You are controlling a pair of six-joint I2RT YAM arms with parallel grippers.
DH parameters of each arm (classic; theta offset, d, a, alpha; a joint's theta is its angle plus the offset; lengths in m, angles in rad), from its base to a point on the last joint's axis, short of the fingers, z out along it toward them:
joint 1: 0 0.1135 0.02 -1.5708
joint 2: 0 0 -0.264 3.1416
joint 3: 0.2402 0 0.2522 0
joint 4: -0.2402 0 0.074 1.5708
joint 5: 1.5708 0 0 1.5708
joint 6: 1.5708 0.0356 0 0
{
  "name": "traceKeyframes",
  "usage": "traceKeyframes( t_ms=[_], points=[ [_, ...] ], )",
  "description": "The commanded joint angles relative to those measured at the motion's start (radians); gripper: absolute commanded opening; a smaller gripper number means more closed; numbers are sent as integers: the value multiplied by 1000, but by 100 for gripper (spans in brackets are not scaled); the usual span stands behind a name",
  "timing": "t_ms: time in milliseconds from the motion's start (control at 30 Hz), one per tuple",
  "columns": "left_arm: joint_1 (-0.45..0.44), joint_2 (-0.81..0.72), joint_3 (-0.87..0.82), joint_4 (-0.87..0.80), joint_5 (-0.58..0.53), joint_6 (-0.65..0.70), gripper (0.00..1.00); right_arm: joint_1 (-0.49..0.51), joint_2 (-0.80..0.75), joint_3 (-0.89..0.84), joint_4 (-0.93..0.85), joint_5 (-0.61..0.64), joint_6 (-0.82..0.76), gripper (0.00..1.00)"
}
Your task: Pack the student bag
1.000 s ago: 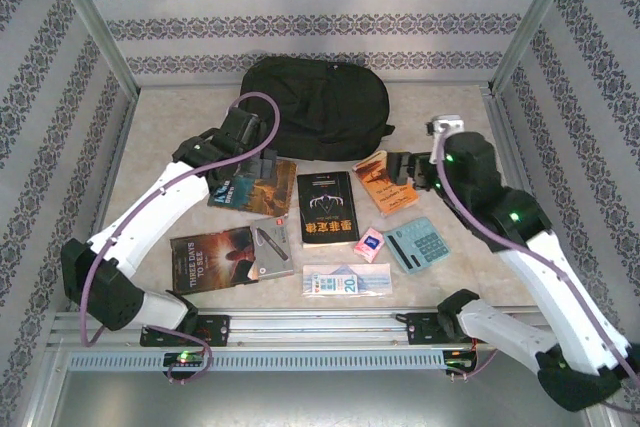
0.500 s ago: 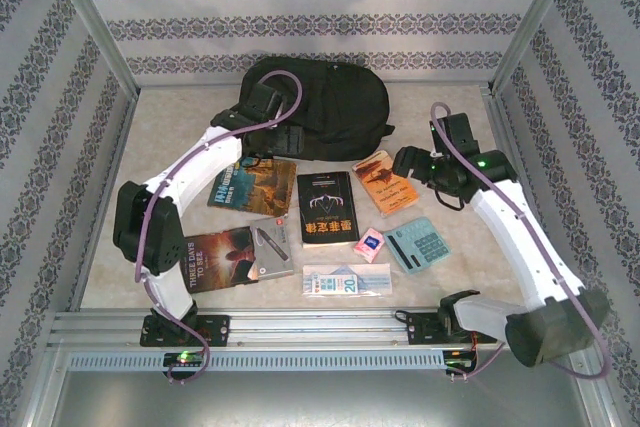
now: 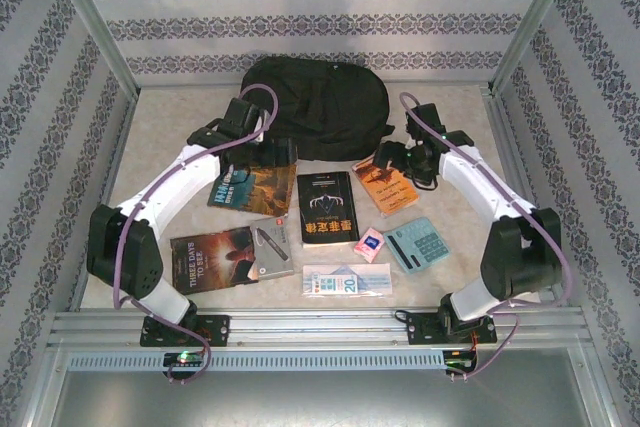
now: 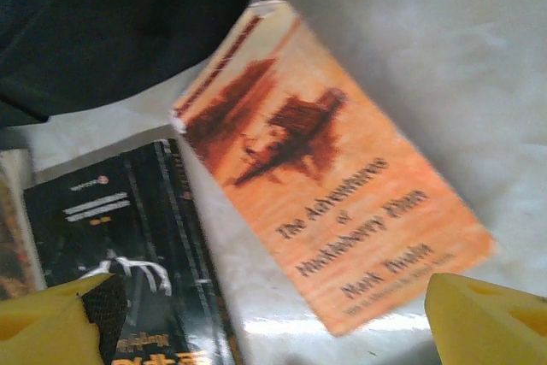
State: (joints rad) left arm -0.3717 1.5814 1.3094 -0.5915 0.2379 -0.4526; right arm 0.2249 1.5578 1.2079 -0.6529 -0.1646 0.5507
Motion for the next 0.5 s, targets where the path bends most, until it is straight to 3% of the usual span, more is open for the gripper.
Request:
traceKeyframes(
  t_ms=[0,133,300,467],
  points=[
    [5,-37,-76,49,110,-55,97,-7,14,-8,111,-153,-2,87],
    [3,-9,-130,131,221,-106,90,21,91,-3,100,-249,-30,71],
    [-4,33,-154,194,286,-136,83,112,156,5,91,-238,-52,65],
    [-27,94,-195,278,343,-196,78,137,212,-25,145,-266,-24,59]
  ],
)
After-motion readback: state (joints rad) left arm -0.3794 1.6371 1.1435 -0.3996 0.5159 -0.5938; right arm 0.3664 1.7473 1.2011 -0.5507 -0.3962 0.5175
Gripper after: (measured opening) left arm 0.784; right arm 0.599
